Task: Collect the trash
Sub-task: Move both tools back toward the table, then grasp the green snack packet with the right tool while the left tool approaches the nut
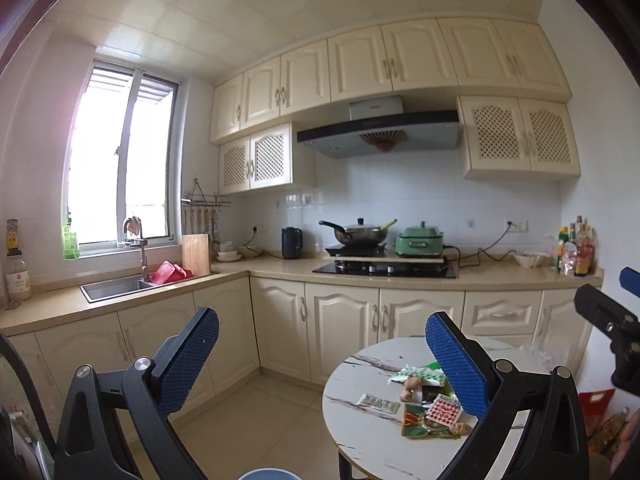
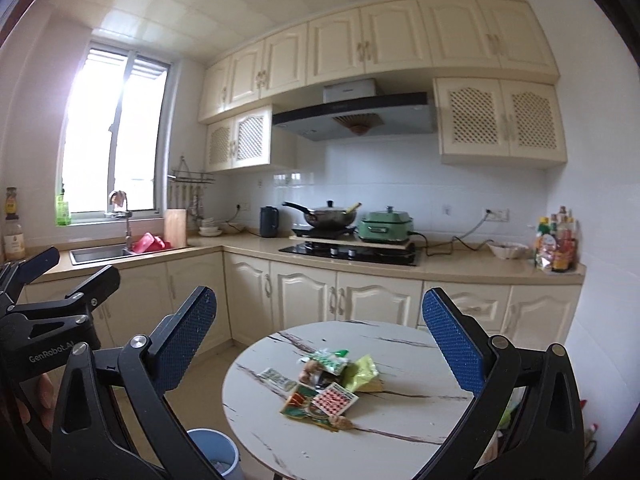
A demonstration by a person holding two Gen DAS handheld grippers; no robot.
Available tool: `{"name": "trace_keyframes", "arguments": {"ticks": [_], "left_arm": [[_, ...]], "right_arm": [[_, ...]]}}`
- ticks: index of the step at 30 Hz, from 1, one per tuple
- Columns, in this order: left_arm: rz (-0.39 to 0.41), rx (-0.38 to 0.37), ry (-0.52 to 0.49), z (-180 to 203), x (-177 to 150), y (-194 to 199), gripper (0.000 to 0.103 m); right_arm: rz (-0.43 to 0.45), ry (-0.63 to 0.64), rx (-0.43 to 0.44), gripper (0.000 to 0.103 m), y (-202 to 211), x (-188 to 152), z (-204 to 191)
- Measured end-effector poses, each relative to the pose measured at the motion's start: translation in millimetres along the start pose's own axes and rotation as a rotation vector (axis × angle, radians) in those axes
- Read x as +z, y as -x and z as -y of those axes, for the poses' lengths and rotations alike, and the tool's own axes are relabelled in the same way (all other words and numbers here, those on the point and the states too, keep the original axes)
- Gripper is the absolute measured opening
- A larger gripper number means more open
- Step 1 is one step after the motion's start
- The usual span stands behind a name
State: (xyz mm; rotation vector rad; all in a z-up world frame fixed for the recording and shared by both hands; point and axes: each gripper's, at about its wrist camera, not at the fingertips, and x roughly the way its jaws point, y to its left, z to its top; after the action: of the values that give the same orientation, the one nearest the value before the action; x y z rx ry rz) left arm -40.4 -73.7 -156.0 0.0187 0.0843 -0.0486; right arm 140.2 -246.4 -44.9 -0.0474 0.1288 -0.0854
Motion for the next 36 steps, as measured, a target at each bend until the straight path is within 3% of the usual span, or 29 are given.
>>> {"name": "trace_keyframes", "arguments": {"ticks": [6, 8, 14, 20, 29, 32, 35, 36], "left_arm": [[-0.089, -0.016, -0.029, 11, 25, -61, 0.102], [-0.140, -0.035, -0.037, 14, 20, -81, 0.102], [-0.280, -0.071, -0.077, 44, 40, -172, 0.102], [-0.424, -0.106, -0.132, 83, 47, -265, 0.102], [-0.539, -0.155, -0.157, 103, 39, -352, 0.102], [-0.562, -0.172, -0.146, 102, 37, -377, 0.102], [-0.584, -0.201, -0.139, 105, 32, -397, 0.102], [-0.588, -0.207, -0.137, 107, 30, -402, 0.102]], "right_arm": [[-0.073, -0.053, -0.057, 0.103, -33, -21, 42], [-0.111, -0.068, -0.071, 0.103, -47, -31, 54], [-0.298, -0.137, -0.093, 0.103, -119, -76, 90], [-0.461, -0.180, -0.071, 0.103, -193, -124, 113], [-0.683, -0.281, 0.016, 0.103, -307, -186, 130], [-0.708, -0.287, 0.050, 0.087, -328, -197, 128], [-0.729, -0.273, 0.059, 0.060, -339, -201, 125], [-0.731, -0.268, 0.064, 0.043, -341, -203, 124]]}}
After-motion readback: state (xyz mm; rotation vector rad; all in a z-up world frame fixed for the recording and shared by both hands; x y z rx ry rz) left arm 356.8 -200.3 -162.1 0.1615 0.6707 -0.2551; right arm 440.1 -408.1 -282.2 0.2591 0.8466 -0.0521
